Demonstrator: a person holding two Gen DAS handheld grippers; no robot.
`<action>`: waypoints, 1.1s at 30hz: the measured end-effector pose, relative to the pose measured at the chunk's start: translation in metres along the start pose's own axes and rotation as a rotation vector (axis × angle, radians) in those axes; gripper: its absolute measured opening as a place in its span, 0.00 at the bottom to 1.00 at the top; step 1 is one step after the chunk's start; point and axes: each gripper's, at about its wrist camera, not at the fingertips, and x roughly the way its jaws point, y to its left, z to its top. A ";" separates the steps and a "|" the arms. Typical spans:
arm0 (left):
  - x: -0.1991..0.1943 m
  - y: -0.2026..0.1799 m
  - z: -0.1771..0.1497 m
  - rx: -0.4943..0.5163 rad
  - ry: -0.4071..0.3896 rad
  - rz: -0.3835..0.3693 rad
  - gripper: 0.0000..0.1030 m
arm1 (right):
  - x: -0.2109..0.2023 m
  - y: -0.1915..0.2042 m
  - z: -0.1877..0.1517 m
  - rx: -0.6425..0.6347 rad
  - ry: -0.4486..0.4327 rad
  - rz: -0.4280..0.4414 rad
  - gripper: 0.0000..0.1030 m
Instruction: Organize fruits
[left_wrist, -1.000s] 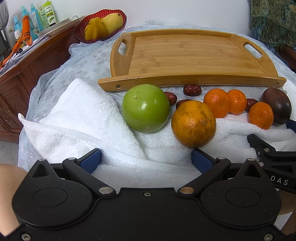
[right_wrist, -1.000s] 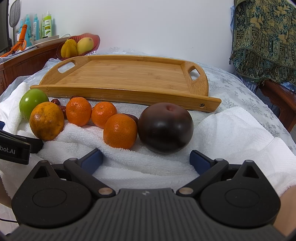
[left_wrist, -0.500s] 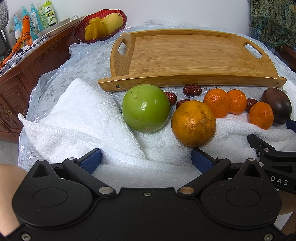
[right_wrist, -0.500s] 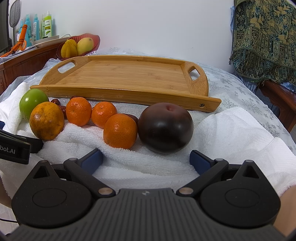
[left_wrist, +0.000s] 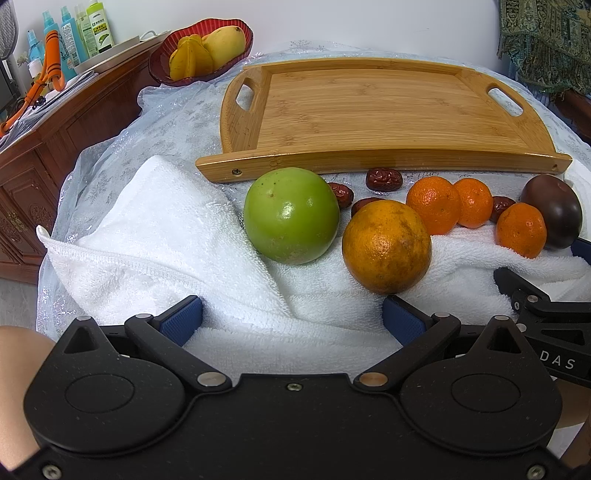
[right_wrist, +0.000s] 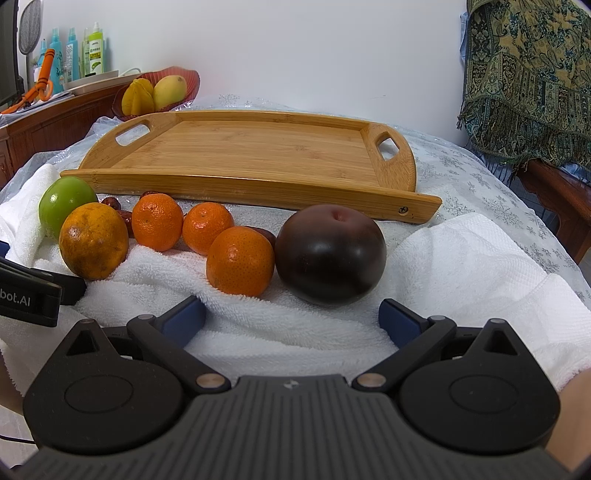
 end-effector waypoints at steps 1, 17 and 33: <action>0.000 0.000 0.000 0.000 0.000 0.000 1.00 | 0.000 0.000 0.000 0.000 0.000 0.000 1.00; -0.004 0.003 -0.010 -0.003 -0.058 -0.005 1.00 | -0.003 -0.002 -0.004 0.005 -0.030 0.004 1.00; -0.049 0.011 -0.008 -0.058 -0.173 -0.154 0.91 | -0.033 -0.021 0.007 0.091 -0.144 0.049 0.91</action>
